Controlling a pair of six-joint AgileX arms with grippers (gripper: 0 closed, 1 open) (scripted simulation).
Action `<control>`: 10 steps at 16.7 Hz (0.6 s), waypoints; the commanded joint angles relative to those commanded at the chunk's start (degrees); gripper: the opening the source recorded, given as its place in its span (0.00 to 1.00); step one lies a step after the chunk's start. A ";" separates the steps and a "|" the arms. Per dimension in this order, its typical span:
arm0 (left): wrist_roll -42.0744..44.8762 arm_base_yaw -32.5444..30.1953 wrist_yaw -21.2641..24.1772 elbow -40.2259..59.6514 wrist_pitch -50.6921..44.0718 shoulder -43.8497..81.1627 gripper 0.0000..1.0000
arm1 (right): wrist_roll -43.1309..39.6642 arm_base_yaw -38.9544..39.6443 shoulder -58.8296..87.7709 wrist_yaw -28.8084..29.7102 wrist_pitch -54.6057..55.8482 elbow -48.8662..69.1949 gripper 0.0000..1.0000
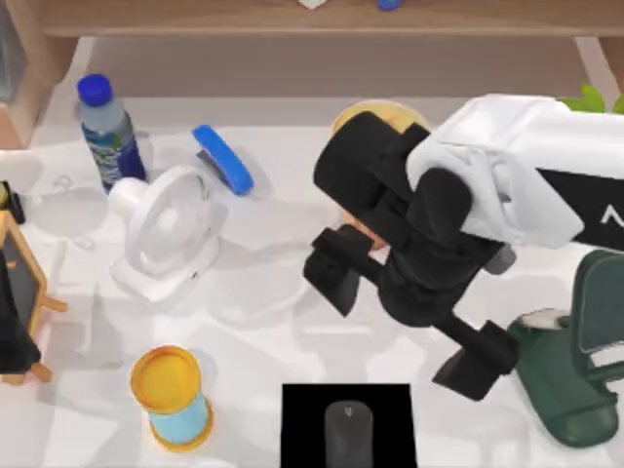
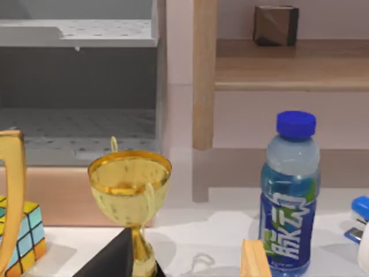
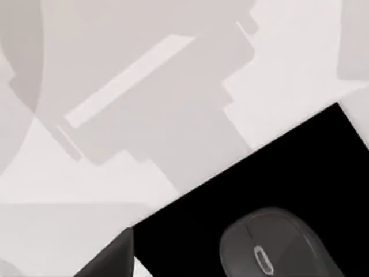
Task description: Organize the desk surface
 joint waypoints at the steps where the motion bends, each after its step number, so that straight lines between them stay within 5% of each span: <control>1: 0.00 0.00 0.00 0.00 0.00 0.00 1.00 | 5.87 -2.46 -1.16 0.04 -0.22 0.53 1.00; 5: 0.00 0.00 0.00 0.00 0.00 0.00 1.00 | 34.93 -14.09 -5.27 -0.06 -0.41 2.44 1.00; 10: 0.00 0.00 0.00 0.00 0.00 0.00 1.00 | 82.60 -30.45 -8.37 -0.67 -0.47 1.20 1.00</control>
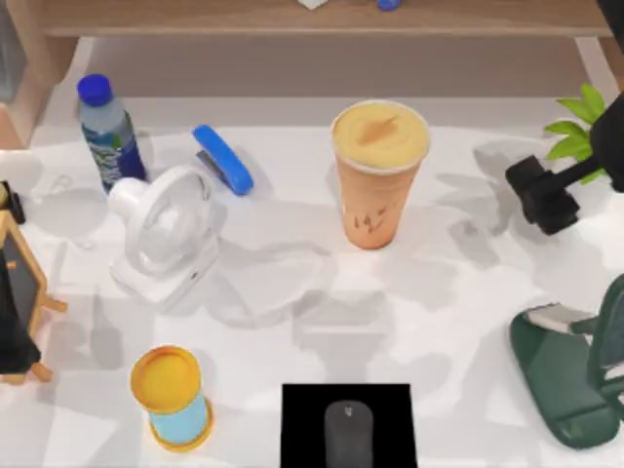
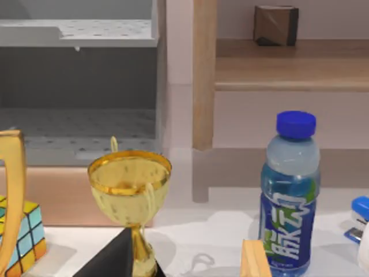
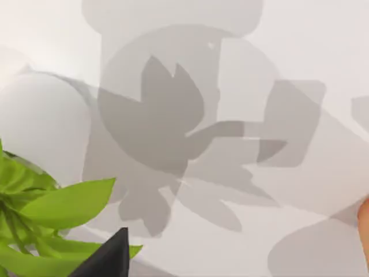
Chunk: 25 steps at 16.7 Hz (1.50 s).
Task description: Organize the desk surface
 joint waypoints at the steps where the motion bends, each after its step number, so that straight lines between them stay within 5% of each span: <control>1: 0.00 0.00 0.00 0.00 0.00 0.00 1.00 | 10.44 -3.26 -0.49 -0.12 -0.33 -1.07 1.00; 8: 0.00 0.00 0.00 0.00 0.00 0.00 1.00 | 81.56 -23.11 -5.73 0.02 -4.40 -14.30 1.00; 14: 0.00 0.00 0.00 0.00 0.00 0.00 1.00 | 127.79 -31.99 -14.80 0.16 -6.27 -26.88 1.00; 19: 0.00 0.00 0.00 0.00 0.00 0.00 1.00 | 150.77 -33.80 -22.38 -0.47 -5.34 -34.56 1.00; 25: 0.00 0.00 0.00 0.00 0.00 0.00 1.00 | 158.51 -34.13 -26.29 -0.77 -4.23 -37.62 1.00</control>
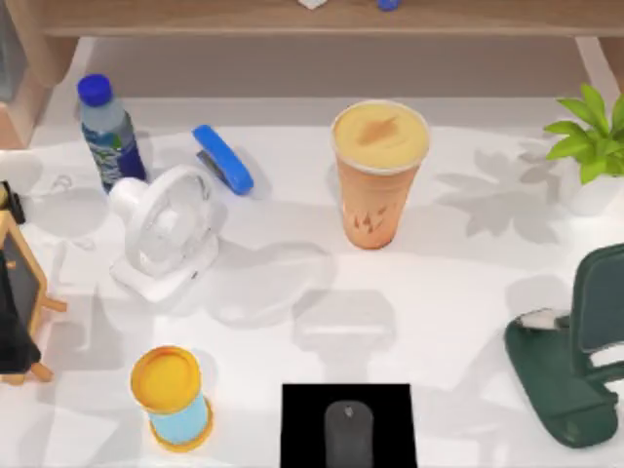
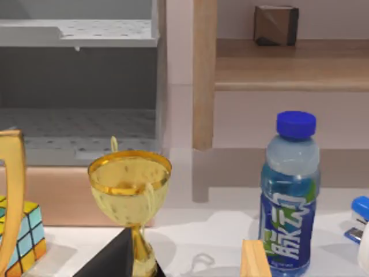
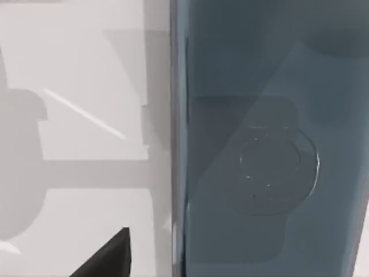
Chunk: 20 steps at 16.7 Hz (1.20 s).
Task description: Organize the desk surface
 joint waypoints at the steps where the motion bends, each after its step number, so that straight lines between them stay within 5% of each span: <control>1: 0.00 0.00 0.00 0.00 0.00 0.00 1.00 | 0.00 0.00 0.00 0.00 0.00 0.00 1.00; 20: 0.00 0.00 0.00 0.00 0.00 0.00 1.00 | 0.79 0.64 9.71 -0.02 20.90 -11.17 1.00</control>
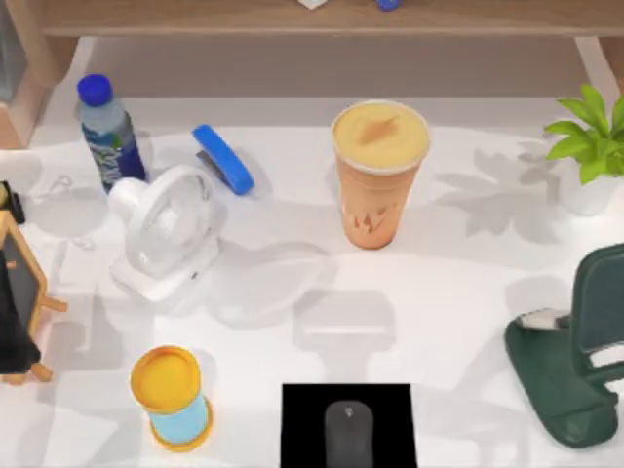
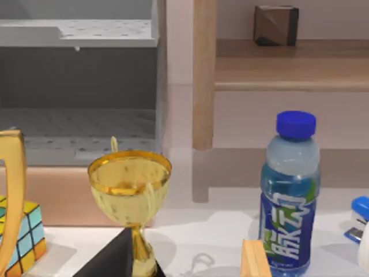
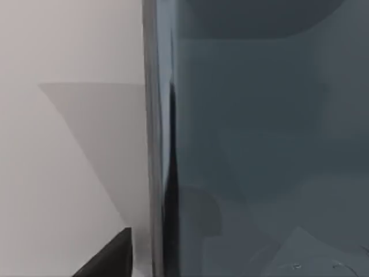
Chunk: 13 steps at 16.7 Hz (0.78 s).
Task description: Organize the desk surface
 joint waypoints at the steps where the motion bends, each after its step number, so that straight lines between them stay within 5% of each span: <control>1: 0.00 0.00 0.00 0.00 0.00 0.00 1.00 | 0.00 0.00 0.00 0.00 0.00 0.00 0.92; 13: 0.00 0.00 0.00 0.00 0.00 0.00 1.00 | 0.00 0.00 0.00 0.00 0.00 0.00 0.02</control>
